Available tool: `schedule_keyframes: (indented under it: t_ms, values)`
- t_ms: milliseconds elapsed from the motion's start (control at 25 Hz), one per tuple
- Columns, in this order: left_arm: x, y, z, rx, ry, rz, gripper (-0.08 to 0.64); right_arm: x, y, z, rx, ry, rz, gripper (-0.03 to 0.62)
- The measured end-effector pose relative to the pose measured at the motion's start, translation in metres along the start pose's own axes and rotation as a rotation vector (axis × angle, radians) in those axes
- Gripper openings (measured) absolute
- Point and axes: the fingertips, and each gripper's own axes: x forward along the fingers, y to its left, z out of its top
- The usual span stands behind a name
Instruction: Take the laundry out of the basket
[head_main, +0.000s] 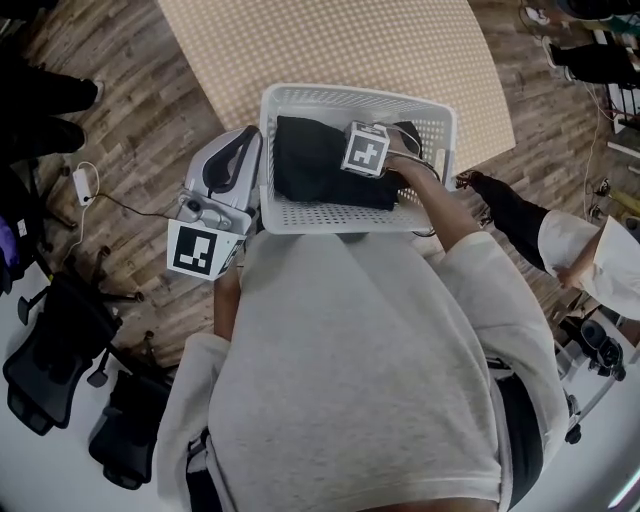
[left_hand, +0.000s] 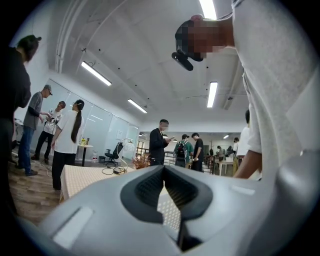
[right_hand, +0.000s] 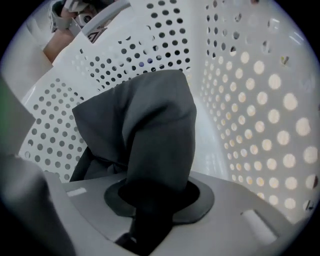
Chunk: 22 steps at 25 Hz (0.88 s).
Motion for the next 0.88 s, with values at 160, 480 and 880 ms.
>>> schedule_keyframes:
  t_ms: [160,480,880]
  values:
    - [0.001,-0.003,0.000,0.002,-0.008,0.008,0.006,-0.010,-0.006,0.002,-0.047,-0.036,-0.173,0.119]
    - [-0.004,-0.020,0.005,0.013,-0.021,-0.012,0.006,-0.077,-0.009,0.015,-0.251,-0.065,-0.740,0.109]
    - [-0.012,-0.042,0.021,0.047,-0.044,-0.055,0.006,-0.207,0.006,0.022,-0.057,-0.330,-1.147,0.104]
